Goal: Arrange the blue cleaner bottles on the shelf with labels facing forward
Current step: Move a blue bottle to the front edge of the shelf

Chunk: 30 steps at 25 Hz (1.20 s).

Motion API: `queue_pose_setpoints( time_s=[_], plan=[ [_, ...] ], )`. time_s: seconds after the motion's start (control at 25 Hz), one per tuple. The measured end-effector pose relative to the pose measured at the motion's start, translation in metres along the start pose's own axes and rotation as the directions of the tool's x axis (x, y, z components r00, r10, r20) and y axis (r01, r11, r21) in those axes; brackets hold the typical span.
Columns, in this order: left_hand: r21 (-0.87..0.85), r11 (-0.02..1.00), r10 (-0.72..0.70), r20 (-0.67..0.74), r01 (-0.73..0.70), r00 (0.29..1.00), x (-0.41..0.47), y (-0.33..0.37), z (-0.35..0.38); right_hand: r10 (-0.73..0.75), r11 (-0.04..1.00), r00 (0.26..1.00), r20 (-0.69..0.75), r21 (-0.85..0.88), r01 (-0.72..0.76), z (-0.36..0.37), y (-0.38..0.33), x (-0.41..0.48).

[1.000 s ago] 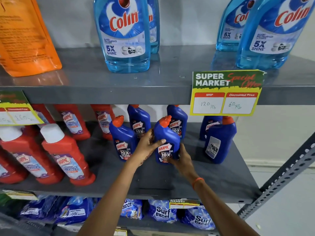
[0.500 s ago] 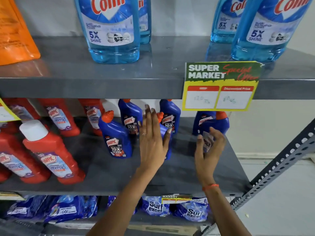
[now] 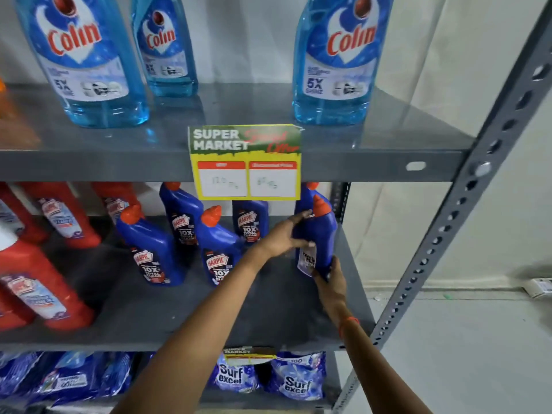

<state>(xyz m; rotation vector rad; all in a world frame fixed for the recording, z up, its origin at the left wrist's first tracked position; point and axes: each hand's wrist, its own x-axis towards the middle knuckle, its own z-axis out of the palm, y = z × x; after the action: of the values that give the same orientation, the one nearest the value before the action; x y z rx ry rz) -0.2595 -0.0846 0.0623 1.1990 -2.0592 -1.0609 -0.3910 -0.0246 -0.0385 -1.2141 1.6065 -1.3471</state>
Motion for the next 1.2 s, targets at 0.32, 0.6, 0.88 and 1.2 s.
queue_pose_setpoints(
  time_s=[0.32,0.6,0.88,1.2],
  plan=[
    [-0.139,0.99,-0.037,-0.188,0.011,0.981,0.0,0.018,-0.009,-0.087,0.987,0.986,0.143,0.143,0.067,-0.006,-0.008,-0.021],
    [-0.361,0.918,-0.334,-0.476,0.166,0.814,-0.013,0.023,0.015,0.007,0.962,0.995,0.103,-0.271,0.022,0.018,-0.044,-0.024],
    [-0.7,0.71,-0.038,0.076,0.08,0.996,-0.009,0.012,-0.021,-0.103,0.953,0.967,0.232,0.3,0.03,-0.003,-0.029,-0.014],
    [-0.597,0.8,-0.139,-0.279,-0.059,0.95,-0.01,-0.023,0.005,-0.117,0.978,0.961,0.25,0.199,0.068,-0.003,-0.02,0.022]
  ],
)
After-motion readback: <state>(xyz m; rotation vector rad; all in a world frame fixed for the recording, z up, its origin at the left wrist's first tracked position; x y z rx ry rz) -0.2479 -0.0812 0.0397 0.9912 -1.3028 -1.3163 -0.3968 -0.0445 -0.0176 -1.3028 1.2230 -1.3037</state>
